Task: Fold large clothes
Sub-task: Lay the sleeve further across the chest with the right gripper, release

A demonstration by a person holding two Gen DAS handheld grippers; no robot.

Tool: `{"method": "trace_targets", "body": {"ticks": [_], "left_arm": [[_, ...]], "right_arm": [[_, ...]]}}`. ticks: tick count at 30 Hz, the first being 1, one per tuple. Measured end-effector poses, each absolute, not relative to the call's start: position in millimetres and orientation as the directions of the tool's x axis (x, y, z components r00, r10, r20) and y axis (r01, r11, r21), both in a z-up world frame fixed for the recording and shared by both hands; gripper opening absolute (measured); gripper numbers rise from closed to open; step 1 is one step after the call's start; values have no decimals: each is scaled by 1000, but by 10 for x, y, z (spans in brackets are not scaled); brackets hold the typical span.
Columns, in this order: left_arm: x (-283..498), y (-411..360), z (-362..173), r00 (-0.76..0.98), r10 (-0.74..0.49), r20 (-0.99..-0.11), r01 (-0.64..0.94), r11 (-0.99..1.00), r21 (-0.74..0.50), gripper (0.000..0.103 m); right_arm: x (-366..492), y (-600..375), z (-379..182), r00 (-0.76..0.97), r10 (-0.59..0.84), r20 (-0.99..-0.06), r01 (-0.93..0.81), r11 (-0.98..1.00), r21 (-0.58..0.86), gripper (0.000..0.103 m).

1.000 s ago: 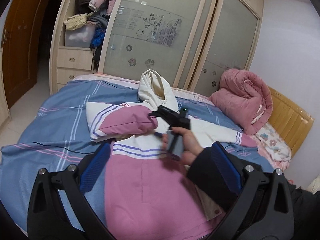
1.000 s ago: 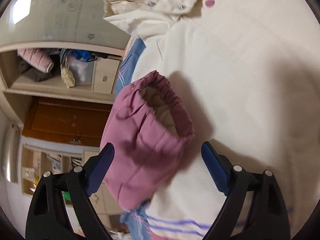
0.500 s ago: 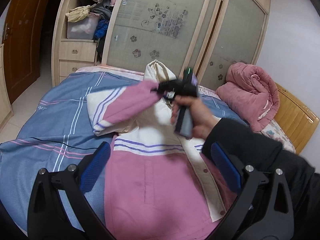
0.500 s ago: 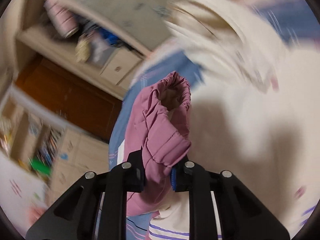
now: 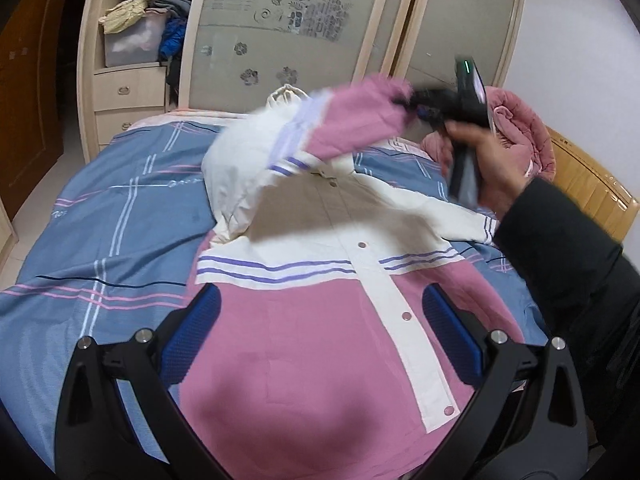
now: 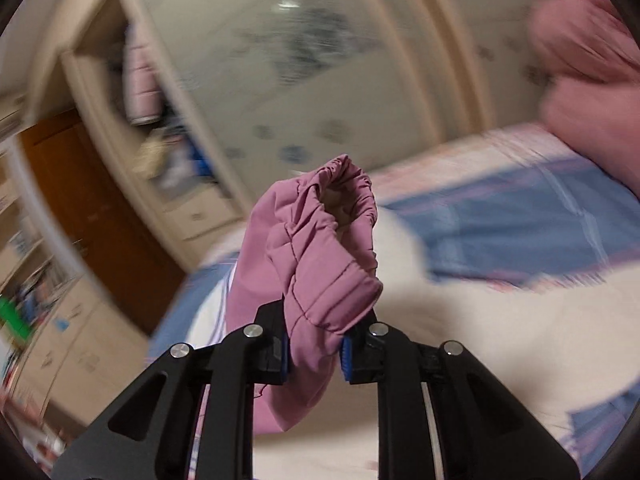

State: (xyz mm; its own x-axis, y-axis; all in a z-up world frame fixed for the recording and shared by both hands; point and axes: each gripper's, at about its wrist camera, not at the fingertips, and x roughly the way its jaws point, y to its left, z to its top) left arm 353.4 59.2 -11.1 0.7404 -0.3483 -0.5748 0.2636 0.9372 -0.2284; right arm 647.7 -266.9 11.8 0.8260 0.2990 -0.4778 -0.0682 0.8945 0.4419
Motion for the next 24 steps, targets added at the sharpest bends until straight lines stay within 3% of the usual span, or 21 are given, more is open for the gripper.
{"method": "trace_targets", "body": {"ticks": [7, 10, 11, 12, 16, 20, 24], "left_arm": [[3641, 434, -224, 726, -343, -597, 249, 939, -237, 101], [3647, 360, -236, 732, -337, -593, 246, 941, -231, 101], [3640, 352, -227, 738, -334, -587, 239, 942, -235, 101], [3623, 350, -211, 749, -325, -577, 222, 944, -244, 101], [3555, 366, -138, 775, -277, -567, 169, 957, -237, 101], [3345, 294, 47, 823, -180, -539, 112, 981, -157, 101], [3057, 205, 235, 846, -155, -511, 84, 983, -161, 101]], "right_arm": [[6566, -3456, -1437, 700, 113, -705, 220, 905, 363, 21], [6475, -3486, -1647, 702, 61, -710, 268, 900, 342, 52], [6393, -3487, -1628, 722, 46, -691, 272, 899, 344, 74], [6280, -3483, -1568, 741, 14, -671, 288, 896, 337, 88], [5748, -3440, -1177, 795, -15, -607, 253, 917, 309, 89], [4706, -3350, -617, 832, -51, -552, 188, 963, 194, 100], [3537, -3235, -132, 869, -113, -481, 164, 984, 65, 102]]}}
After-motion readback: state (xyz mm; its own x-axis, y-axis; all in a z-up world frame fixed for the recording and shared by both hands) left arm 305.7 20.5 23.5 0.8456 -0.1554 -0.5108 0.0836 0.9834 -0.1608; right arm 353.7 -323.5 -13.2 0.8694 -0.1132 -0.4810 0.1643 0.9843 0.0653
